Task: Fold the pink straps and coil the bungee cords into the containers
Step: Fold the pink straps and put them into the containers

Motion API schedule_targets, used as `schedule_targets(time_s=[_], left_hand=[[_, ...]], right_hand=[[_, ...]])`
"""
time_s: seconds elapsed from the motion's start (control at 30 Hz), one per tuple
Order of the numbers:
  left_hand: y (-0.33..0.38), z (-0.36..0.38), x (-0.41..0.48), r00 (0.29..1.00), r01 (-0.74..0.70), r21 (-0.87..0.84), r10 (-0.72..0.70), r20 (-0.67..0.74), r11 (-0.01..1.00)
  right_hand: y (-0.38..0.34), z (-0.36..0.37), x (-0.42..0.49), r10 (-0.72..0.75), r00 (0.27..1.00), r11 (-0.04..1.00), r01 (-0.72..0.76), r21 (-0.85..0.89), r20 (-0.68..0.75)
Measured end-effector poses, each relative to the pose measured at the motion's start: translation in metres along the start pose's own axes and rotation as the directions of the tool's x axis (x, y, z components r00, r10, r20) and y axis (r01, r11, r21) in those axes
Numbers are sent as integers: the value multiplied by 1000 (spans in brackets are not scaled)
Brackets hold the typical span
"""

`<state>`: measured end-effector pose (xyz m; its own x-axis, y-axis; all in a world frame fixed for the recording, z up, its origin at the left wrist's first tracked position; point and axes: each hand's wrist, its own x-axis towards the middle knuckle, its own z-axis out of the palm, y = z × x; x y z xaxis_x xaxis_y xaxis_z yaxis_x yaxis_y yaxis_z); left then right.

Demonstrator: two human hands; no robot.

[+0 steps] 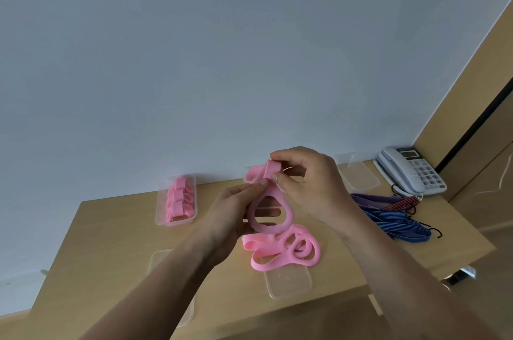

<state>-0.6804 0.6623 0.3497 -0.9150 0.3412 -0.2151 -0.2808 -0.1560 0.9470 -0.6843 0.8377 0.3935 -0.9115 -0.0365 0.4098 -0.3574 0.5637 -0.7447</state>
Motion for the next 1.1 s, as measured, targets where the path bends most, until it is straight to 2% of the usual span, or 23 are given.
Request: schedule_targets(time_s=[0.17, 0.27, 0.33, 0.4, 0.47, 0.53, 0.63, 0.77, 0.83, 0.93, 1.1], left_hand=[[7, 2, -5, 996, 2, -76, 5, 86, 997], [7, 3, -5, 992, 72, -241, -43, 122, 968], [7, 5, -6, 986, 124, -374, -73, 149, 919], [7, 7, -6, 984, 145, -438, -82, 158, 887], [6, 5, -5, 984, 155, -460, -94, 153, 874], [4, -1, -5, 985, 152, -395, -107, 133, 906], [4, -12, -6, 990, 119, -216, -99, 98, 969], [6, -25, -9, 990, 94, -125, -79, 117, 988], [3, -31, -9, 989, 102, -150, -84, 120, 983], [-5, -38, -10, 983, 150, -260, -115, 144, 954], [-16, -42, -16, 968, 216, -378, -146, 203, 900]], right_hand=[[-4, 5, -3, -190, 978, 981, 185, -65, -83], [-4, 8, -6, -279, 949, 959, 268, -91, -146], [-6, 12, -8, -305, 937, 950, 286, -125, -173], [-8, 17, -11, -308, 932, 947, 281, -152, -191], [-11, 18, -14, -321, 931, 941, 292, -168, -177], [-12, 16, -16, -335, 931, 936, 312, -162, -142], [-13, 9, -16, -245, 967, 960, 231, -155, -75], [-14, 11, -13, -95, 984, 972, 124, -199, 151], [-17, 17, -16, -108, 979, 971, 141, -191, 175], [-18, 28, -25, -124, 984, 963, 150, -225, 125], [-10, 52, -43, -143, 987, 923, 161, -350, 78]])
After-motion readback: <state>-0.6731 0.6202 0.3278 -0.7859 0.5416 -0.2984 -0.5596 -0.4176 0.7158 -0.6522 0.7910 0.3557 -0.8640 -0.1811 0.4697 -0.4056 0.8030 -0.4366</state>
